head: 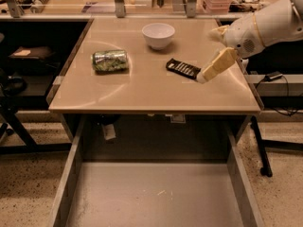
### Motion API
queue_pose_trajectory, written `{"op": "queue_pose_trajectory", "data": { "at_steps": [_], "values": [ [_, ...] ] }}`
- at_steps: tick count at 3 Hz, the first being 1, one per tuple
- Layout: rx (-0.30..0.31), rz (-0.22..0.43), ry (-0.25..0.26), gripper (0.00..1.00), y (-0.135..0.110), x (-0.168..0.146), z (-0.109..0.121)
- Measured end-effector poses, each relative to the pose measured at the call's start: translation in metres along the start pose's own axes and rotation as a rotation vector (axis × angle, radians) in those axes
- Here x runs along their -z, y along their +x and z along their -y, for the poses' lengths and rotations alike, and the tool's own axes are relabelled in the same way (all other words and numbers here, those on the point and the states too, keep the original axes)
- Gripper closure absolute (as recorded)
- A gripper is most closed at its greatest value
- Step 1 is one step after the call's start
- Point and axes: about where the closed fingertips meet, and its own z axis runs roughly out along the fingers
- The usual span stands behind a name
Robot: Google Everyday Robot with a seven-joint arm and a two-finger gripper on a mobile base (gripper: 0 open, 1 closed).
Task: Place rxbar chocolate into top drawer
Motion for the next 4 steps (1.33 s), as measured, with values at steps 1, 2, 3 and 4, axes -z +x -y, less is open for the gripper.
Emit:
{"op": "queue_pose_trajectory", "data": {
  "at_steps": [1, 2, 3, 4],
  "values": [
    [0.0, -0.001, 0.0, 0.0, 0.0, 0.0, 0.0],
    [-0.029, 0.033, -0.002, 0.0, 0.01, -0.016, 0.005],
    [-0.047, 0.044, 0.008, 0.0, 0.022, -0.038, 0.017],
    [-0.044, 0.021, 0.036, 0.0, 0.033, -0.053, 0.031]
  ]
}}
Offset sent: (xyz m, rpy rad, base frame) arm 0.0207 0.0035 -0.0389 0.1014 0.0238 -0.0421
